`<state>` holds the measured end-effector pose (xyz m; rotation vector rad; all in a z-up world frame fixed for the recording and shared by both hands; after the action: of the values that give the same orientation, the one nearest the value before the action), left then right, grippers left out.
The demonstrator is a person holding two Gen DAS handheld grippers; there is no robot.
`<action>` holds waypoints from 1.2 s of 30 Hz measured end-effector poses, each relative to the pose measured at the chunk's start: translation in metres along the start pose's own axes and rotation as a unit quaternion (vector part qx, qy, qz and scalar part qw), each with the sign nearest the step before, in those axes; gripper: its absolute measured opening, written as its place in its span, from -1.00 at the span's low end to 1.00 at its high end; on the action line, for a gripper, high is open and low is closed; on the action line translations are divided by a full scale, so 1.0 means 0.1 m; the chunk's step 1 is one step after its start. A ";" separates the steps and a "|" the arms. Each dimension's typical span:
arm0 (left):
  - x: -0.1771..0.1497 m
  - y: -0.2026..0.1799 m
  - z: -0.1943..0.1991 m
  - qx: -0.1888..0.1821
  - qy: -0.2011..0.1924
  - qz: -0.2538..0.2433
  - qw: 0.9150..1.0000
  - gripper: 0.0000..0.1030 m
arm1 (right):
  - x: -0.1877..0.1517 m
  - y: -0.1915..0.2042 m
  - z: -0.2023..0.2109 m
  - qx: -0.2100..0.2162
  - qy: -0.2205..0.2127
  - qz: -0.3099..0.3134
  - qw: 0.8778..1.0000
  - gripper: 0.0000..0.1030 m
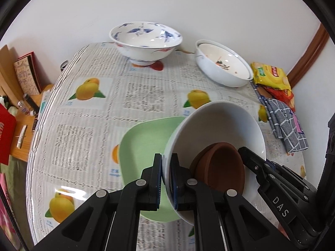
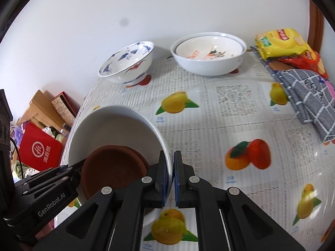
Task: Organize plates and bowls
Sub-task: 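Lift the white bowl with both tools and carry it over the light-green plates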
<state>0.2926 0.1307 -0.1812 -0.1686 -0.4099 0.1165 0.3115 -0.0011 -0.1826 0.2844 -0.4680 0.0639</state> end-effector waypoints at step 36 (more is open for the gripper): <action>0.12 0.25 -0.43 -0.028 0.039 0.028 0.998 -0.71 | 0.15 0.13 -0.53 -0.007 0.047 0.029 0.998 -0.86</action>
<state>0.3194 0.1510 -0.2202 -0.2391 -0.3312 0.1530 0.3463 0.0263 -0.2183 0.2525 -0.3826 0.1308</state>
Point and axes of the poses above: each gripper's, at about its wrist camera, not at the fingertips, and z roughly against the way its jaws point, y to its left, x to its top, the point moved 8 cm from there along -z, roughly the way its jaws point, and after that the axes turned 6 degrees about y, right-handed, at the moved point
